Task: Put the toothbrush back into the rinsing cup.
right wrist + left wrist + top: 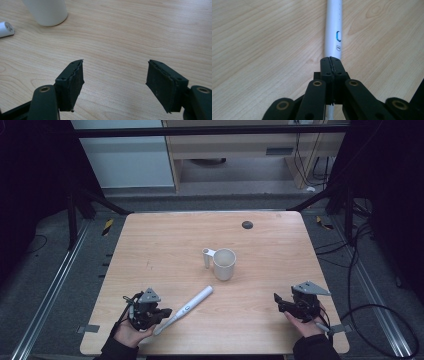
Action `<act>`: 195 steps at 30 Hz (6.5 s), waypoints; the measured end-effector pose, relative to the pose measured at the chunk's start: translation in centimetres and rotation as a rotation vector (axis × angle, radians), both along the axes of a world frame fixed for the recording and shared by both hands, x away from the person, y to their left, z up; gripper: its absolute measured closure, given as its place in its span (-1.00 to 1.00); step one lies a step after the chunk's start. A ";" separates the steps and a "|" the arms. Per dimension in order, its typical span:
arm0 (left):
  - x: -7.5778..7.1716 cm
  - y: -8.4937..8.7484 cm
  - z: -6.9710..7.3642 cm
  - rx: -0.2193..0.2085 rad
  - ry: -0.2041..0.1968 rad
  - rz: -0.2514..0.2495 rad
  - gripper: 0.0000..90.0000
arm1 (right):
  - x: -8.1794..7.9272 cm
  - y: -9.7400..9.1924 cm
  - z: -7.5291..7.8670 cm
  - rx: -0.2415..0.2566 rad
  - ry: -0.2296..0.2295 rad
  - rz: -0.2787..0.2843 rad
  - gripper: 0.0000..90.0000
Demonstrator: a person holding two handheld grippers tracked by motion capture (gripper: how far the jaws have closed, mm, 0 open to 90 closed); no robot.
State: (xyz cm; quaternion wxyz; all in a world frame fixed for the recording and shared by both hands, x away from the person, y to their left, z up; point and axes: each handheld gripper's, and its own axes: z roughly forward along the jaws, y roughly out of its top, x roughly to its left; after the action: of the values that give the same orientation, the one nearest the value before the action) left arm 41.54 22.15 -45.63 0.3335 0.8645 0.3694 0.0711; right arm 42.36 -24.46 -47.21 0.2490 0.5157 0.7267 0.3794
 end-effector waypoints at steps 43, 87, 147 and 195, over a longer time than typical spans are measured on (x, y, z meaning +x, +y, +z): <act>-0.1 -0.8 -1.3 0.097 0.067 -0.041 0.99 | 0.1 0.0 -0.1 -0.010 0.007 -0.002 -0.34; 1.7 2.0 -1.5 0.143 0.024 0.163 0.99 | 0.1 0.1 -0.2 -0.013 0.005 -0.002 -0.33; 7.6 1.6 -1.6 0.102 -0.130 0.330 0.99 | 0.3 0.3 -0.2 -0.013 0.006 0.006 -0.29; 5.9 -10.3 -1.6 0.055 -0.123 0.015 0.99 | 0.3 0.0 -0.3 -0.009 0.000 0.004 -0.27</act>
State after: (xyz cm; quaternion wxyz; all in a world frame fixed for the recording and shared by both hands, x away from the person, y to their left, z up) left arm 47.47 11.82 -47.24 0.3311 0.8646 0.3524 0.1365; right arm 42.62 -24.50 -47.48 0.2505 0.5129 0.7295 0.3767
